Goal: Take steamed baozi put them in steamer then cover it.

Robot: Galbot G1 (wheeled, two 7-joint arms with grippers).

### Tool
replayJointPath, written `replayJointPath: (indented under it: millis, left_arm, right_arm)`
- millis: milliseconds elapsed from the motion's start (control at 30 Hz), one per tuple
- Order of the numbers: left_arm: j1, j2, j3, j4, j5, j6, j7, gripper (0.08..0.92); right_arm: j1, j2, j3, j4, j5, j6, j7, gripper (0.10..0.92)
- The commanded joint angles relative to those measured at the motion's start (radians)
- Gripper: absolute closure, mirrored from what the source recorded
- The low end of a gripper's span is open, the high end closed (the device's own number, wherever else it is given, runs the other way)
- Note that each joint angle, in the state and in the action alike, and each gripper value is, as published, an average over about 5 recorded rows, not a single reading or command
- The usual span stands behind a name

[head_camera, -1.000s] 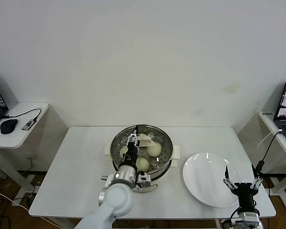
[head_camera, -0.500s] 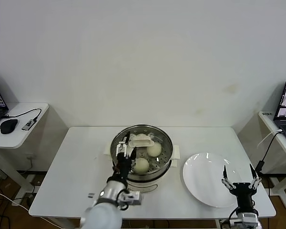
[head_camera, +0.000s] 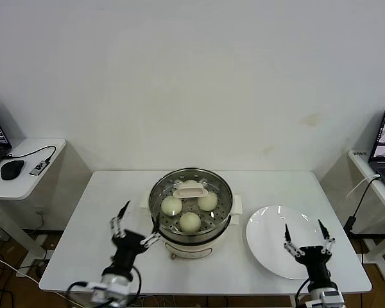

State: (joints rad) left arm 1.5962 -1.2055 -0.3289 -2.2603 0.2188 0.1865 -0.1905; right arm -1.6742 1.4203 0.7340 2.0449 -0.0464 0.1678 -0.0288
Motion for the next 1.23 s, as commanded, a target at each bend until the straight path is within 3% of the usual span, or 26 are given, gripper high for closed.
replayJointPath:
  millis: [33,233,767,1233]
  left_arm:
    - [0.338,-0.030,-0.209,0.091,-0.571,-0.284,-0.074,0.177]
    - [0.313,-0.059,-0.195,0.190,-0.543,-0.294,-0.020,0.177]
    - [0.314,-0.068,-0.200,0.195,-0.514,-0.290,0.068,0.177]
    - [0.321,-0.066,-0.197,0.195,-0.498,-0.271,0.090,0.177]
  right_arm:
    - [-0.106,-0.106,-0.100,0.021,0.208,-0.072,-0.046,0.203]
    - [-0.100,-0.112,-0.120,-0.008,0.215,-0.087,-0.039,0.203]
    - [-0.128,-0.094,-0.132,-0.014,0.210,-0.089,-0.038,0.203]
    - [-0.141,-0.077,-0.132,-0.030,0.180,-0.056,-0.022,0.203]
